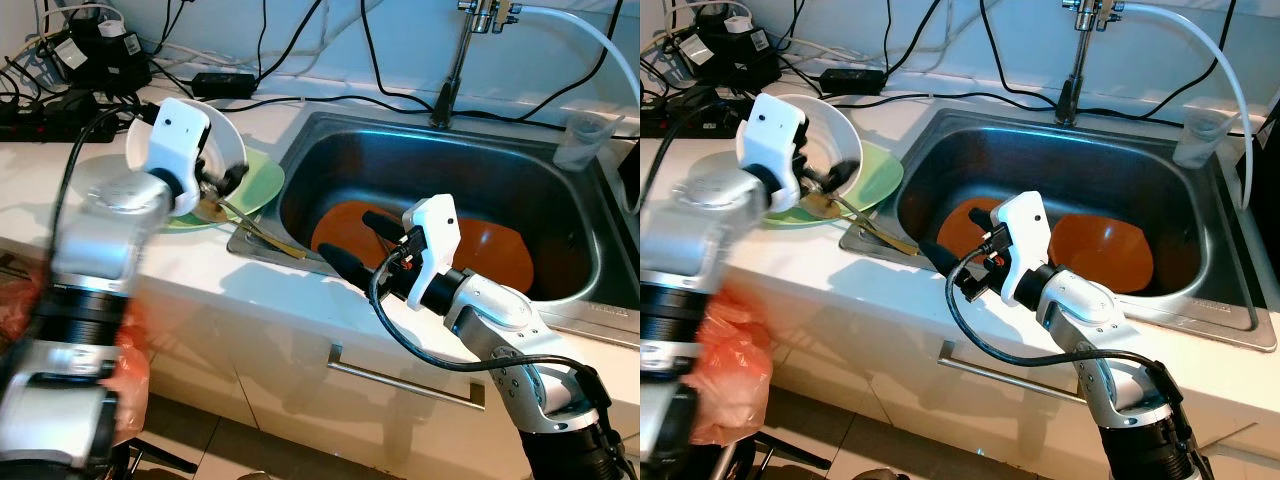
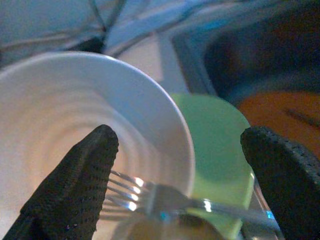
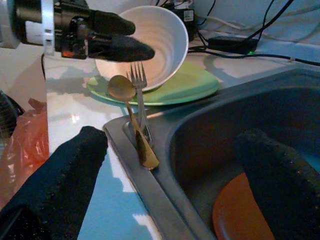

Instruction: Kitchen organization

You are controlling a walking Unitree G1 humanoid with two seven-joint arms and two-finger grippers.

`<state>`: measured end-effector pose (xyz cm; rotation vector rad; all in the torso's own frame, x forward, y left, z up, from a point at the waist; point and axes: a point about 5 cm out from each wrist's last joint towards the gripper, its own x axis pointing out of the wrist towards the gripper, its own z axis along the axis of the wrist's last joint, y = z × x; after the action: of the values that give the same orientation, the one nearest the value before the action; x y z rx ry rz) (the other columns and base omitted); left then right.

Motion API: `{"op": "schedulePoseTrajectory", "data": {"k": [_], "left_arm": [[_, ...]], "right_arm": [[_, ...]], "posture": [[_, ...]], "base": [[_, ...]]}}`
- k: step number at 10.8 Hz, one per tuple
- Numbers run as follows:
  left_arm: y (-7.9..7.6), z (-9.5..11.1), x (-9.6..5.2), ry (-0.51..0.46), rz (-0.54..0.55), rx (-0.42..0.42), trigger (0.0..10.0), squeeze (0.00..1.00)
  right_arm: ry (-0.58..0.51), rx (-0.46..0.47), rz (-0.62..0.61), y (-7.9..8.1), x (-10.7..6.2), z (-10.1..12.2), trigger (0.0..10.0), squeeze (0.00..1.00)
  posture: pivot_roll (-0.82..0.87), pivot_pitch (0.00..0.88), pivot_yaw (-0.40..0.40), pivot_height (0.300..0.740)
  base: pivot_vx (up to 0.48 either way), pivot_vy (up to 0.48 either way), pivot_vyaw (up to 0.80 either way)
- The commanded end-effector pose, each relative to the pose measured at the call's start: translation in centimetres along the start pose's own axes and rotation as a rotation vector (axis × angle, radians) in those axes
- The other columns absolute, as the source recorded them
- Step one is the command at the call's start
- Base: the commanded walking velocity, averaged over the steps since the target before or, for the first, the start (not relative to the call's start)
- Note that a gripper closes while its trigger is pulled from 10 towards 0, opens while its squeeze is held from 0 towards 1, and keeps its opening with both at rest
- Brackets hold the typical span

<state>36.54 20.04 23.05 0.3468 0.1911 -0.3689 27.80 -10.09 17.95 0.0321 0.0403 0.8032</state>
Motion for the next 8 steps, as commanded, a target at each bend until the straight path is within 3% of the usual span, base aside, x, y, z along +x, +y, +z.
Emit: {"op": "schedulePoseTrajectory", "data": {"k": [1, 3, 8], "left_arm": [[-0.3, 0.2, 0.3, 0.011, -0.073, 0.047, 10.0, 0.00], [-0.5, -0.1, -0.9, 0.017, -0.278, 0.158, 10.0, 0.00], [0.8, -0.5, -0.8, 0.094, -0.354, 0.382, 10.0, 0.00]], "right_arm": [[-0.006, -0.018, -0.002, -0.1, 0.1, 0.2, 10.0, 0.00], [-0.006, -0.019, 0.001, -0.2, 0.1, 0.1, 10.0, 0.00], [0.003, -0.008, 0.027, 0.2, -0.1, 0.0, 10.0, 0.00]], "posture": [[0.06, 0.000, 0.052, 0.740], [0.06, 0.000, 0.047, 0.740], [0.06, 0.000, 0.032, 0.740]], "base": [[0.000, 0.000, 0.00], [0.000, 0.000, 0.00], [0.000, 0.000, 0.00]]}}
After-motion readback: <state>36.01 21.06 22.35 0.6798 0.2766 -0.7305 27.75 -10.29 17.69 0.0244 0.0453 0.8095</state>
